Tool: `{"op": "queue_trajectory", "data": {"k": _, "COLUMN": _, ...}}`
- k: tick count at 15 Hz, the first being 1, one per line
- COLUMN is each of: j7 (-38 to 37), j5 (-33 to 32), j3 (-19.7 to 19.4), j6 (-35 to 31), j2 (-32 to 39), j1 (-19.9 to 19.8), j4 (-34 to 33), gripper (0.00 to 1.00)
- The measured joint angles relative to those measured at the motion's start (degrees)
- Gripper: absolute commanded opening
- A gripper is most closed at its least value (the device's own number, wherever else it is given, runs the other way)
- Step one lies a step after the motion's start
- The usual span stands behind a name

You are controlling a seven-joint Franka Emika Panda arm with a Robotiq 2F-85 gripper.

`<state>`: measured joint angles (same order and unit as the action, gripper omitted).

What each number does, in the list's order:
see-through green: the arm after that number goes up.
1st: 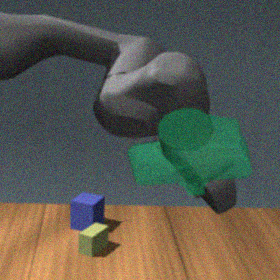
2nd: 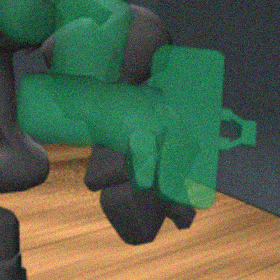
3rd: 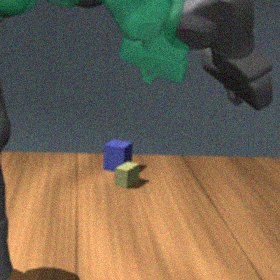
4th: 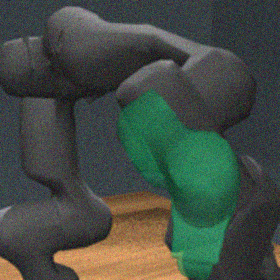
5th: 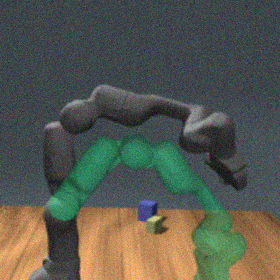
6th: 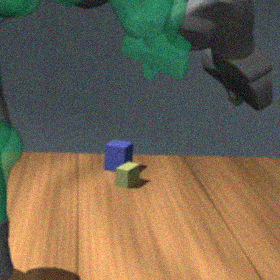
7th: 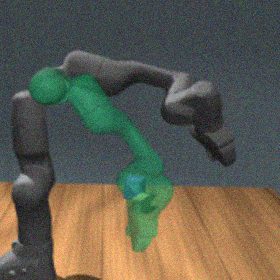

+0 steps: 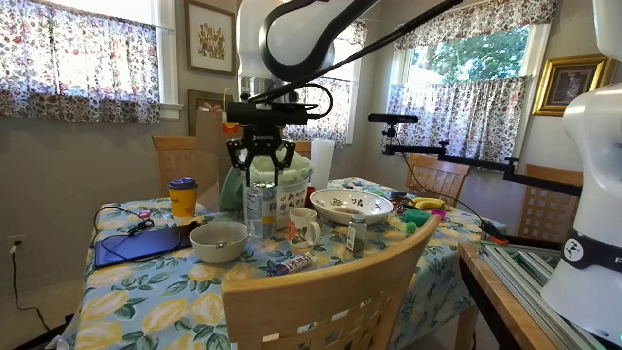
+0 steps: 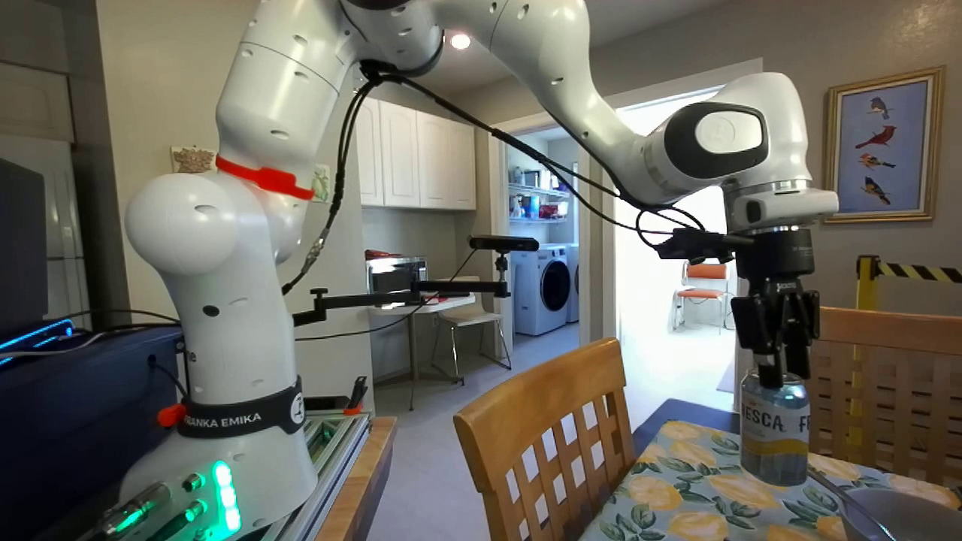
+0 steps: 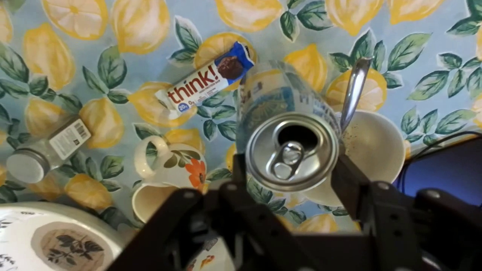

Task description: Move the can to the right

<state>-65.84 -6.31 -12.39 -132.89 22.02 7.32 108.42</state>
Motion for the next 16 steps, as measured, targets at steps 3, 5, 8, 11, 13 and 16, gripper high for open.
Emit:
{"op": "queue_trajectory", "data": {"k": 3, "j7": -0.9, "j5": 0.1, "j3": 0.0, "j6": -1.0, "j2": -0.6, "j1": -1.4, "j4": 1.3, "gripper": 0.34}}
{"op": "queue_trajectory", "data": {"k": 5, "j7": -1.3, "j5": 0.4, "j3": -0.1, "j6": -2.2, "j2": -0.6, "j1": -2.6, "j4": 2.1, "gripper": 0.34}}
{"op": "queue_trajectory", "data": {"k": 8, "j7": -2.2, "j5": 0.8, "j3": -0.1, "j6": -3.6, "j2": -0.6, "j1": -4.2, "j4": 3.2, "gripper": 0.34}}
{"op": "queue_trajectory", "data": {"k": 11, "j7": -3.1, "j5": 1.9, "j3": -0.1, "j6": -5.2, "j2": -0.4, "j1": -5.5, "j4": 4.1, "gripper": 0.34}}
{"op": "queue_trajectory", "data": {"k": 13, "j7": -3.4, "j5": 2.9, "j3": -0.1, "j6": -6.7, "j2": 0.1, "j1": -5.9, "j4": 4.5, "gripper": 0.34}}
{"op": "queue_trajectory", "data": {"k": 16, "j7": -4.1, "j5": 3.7, "j3": -0.2, "j6": -9.2, "j2": 1.5, "j1": -6.2, "j4": 4.8, "gripper": 0.34}}
